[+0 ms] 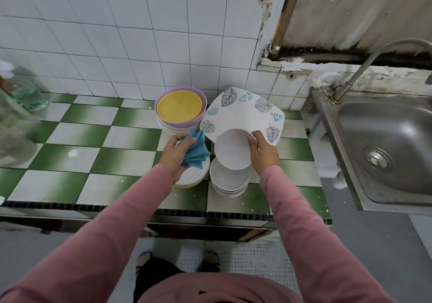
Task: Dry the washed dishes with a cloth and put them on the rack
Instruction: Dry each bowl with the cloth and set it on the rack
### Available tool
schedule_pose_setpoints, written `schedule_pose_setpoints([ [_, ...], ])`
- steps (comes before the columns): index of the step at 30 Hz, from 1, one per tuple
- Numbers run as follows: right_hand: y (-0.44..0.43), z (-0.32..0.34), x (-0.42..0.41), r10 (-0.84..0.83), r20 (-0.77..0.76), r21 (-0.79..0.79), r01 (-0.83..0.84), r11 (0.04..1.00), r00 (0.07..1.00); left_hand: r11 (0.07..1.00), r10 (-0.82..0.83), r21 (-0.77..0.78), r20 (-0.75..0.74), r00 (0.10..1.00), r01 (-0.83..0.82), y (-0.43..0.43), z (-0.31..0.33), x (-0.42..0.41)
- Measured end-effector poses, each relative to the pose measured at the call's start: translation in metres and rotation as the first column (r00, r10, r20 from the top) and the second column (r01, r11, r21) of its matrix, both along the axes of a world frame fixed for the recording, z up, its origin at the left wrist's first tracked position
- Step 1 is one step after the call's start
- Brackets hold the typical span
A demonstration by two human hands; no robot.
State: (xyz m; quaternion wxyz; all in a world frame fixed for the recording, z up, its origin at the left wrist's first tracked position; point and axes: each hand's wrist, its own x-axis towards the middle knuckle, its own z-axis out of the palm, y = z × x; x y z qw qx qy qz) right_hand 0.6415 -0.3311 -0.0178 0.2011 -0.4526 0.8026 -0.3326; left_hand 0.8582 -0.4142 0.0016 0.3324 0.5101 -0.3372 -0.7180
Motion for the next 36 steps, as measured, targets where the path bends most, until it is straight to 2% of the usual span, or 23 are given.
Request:
schedule_pose_setpoints([
  [15, 0.016, 0.004, 0.004, -0.089, 0.069, -0.032, 0.091, 0.995, 0.994, 0.992, -0.042, -0.113, 0.077, 0.996, 0.050, 0.013, -0.007, -0.017],
  [28, 0.021, -0.005, 0.015, -0.202, 0.250, -0.082, 0.229, 0.970, 0.947, 0.988, -0.046, -0.141, 0.106, 0.993, 0.061, 0.004, -0.005, -0.025],
  [36, 0.031, -0.005, 0.029, -0.169, 0.304, -0.119, 0.213, 0.970, 0.938, 0.988, 0.000, -0.152, 0.120, 0.993, 0.018, 0.001, -0.005, -0.027],
])
